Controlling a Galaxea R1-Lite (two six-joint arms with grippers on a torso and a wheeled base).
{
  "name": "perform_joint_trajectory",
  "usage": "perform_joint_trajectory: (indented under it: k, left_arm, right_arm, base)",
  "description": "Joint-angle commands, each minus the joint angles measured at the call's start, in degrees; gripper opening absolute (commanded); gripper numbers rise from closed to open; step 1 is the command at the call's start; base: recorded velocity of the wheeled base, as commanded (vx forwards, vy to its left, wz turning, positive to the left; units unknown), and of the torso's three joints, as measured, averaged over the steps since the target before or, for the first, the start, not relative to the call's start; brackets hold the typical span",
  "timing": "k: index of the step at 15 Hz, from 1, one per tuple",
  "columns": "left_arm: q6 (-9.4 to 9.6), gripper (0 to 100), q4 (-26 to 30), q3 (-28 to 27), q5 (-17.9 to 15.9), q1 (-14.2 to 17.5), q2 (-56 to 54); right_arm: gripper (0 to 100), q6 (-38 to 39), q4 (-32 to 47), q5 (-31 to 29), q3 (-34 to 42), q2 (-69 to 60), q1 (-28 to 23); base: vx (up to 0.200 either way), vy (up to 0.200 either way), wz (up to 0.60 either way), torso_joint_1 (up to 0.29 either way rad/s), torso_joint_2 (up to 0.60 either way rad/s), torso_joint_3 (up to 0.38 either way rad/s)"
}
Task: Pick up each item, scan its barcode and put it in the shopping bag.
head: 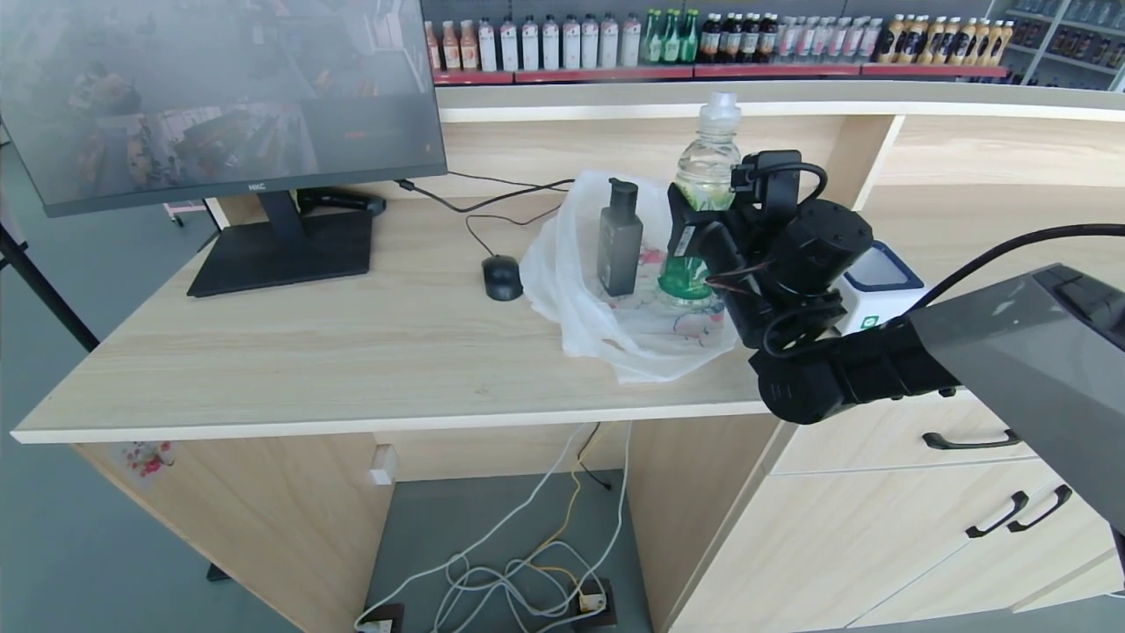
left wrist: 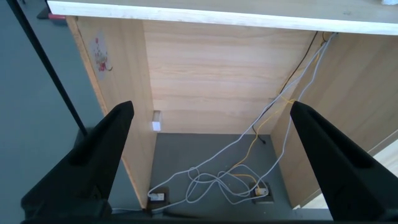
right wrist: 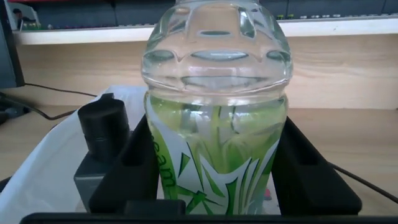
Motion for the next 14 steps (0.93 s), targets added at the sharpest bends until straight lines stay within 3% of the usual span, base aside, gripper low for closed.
perform_joint_trajectory:
  k: [1, 14]
  left_arm:
    - [0.00, 100, 0.00, 0.00, 0.01, 0.04, -0.02]
    - [0.00, 100, 0.00, 0.00, 0.01, 0.04, -0.02]
  right_arm:
    - [0, -0.02, -0.04, 0.05, -0.11, 1.38, -0.25]
    - [0, 1.04, -0.40, -1.80, 3.23, 1.64, 0.54]
  base:
    - [0.000, 0.000, 0.00, 0.000, 0.00, 0.000]
    - [0.000, 0.000, 0.00, 0.000, 0.00, 0.000]
